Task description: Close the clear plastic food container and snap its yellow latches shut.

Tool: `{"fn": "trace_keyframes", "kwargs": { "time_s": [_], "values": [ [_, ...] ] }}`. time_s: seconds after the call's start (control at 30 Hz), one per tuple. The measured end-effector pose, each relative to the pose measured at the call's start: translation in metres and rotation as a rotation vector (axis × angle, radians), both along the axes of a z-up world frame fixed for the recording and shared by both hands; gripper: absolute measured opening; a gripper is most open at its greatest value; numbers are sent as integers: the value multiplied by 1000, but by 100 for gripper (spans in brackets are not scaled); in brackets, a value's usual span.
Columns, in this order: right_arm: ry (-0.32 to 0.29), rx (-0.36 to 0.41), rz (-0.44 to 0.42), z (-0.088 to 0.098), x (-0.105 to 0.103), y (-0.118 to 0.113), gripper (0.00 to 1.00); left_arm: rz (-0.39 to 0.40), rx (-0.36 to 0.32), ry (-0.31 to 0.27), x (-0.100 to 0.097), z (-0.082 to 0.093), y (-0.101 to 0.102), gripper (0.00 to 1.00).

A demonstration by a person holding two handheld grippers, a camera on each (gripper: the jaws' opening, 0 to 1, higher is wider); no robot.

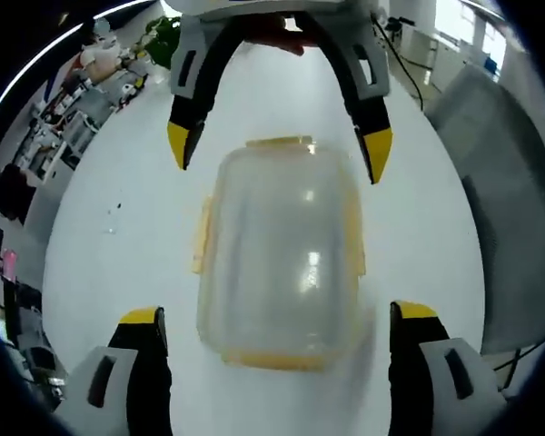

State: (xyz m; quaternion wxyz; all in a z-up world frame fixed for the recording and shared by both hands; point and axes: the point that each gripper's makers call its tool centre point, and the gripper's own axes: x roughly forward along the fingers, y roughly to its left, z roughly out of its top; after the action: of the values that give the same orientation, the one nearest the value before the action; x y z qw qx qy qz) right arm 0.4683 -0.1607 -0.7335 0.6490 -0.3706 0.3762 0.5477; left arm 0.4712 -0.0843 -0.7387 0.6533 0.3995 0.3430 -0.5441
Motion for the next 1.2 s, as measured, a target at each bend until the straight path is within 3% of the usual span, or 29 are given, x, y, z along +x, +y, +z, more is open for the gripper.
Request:
{"fn": "trace_keyframes", "kwargs": {
  "time_s": [0.17,0.37,0.47,0.53,0.67,1.07,1.2],
  "values": [
    [-18,39,-43,9,-7,-4,99,23,-10,-5,-8,7,4,99],
    [-30,53,-108,14,-16,-17,99,117,-118,2,-18,23,1,99],
    [-26,66,-137,17,-21,-22,99,119,-127,-2,-27,28,3,99],
    [-18,75,-169,19,-26,-26,99,130,-141,-25,-29,32,4,99],
    [-8,138,-236,27,-39,-27,99,165,-172,-13,-42,36,5,99],
    [-26,236,-324,41,-71,-35,99,282,-272,-4,-78,42,13,99],
    [-42,265,-355,44,-87,-44,99,345,-338,-11,-89,51,14,99]
  ]
}}
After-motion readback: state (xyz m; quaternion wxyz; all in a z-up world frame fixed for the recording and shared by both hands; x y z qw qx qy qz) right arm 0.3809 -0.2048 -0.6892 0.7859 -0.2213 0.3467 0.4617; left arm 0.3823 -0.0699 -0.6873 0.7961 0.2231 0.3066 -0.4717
